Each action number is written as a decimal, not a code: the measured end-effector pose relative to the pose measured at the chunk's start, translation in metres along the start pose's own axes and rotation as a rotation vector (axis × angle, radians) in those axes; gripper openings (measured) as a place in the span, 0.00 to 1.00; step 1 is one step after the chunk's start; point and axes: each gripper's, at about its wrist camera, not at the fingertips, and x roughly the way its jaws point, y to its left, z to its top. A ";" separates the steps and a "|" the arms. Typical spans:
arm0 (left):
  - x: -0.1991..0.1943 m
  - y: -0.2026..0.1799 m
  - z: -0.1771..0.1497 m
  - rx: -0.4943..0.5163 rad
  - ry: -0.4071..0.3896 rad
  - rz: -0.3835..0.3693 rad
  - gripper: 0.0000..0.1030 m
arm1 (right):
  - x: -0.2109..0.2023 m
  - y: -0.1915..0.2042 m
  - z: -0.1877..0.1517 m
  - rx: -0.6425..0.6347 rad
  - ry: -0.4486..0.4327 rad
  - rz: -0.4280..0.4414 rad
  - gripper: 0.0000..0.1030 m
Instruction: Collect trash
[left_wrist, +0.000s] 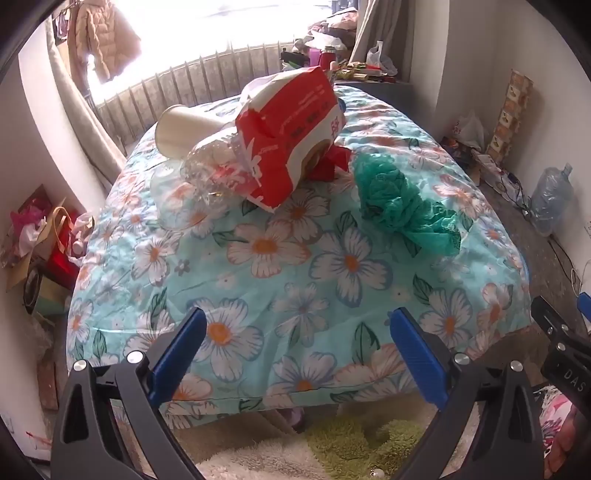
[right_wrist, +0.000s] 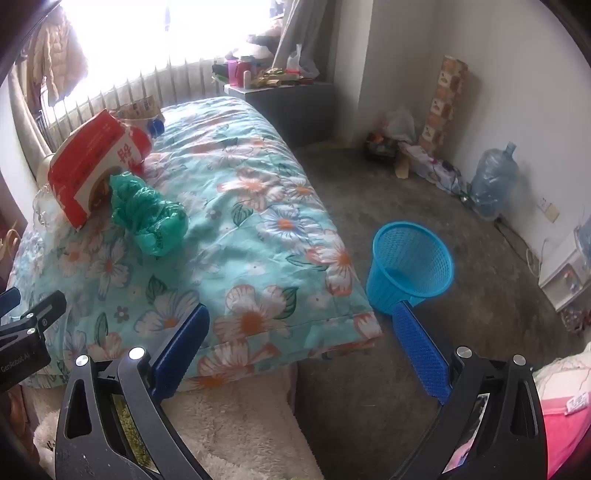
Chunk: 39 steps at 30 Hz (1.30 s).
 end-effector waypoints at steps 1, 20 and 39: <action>0.000 0.000 0.000 0.001 0.000 0.002 0.95 | 0.000 0.000 0.000 0.003 0.001 0.003 0.93; -0.001 0.006 0.003 -0.022 -0.005 -0.014 0.95 | -0.002 0.003 0.004 -0.002 0.003 -0.006 0.93; -0.001 0.010 0.001 -0.030 -0.008 -0.012 0.95 | -0.008 0.004 0.005 -0.007 -0.002 -0.016 0.93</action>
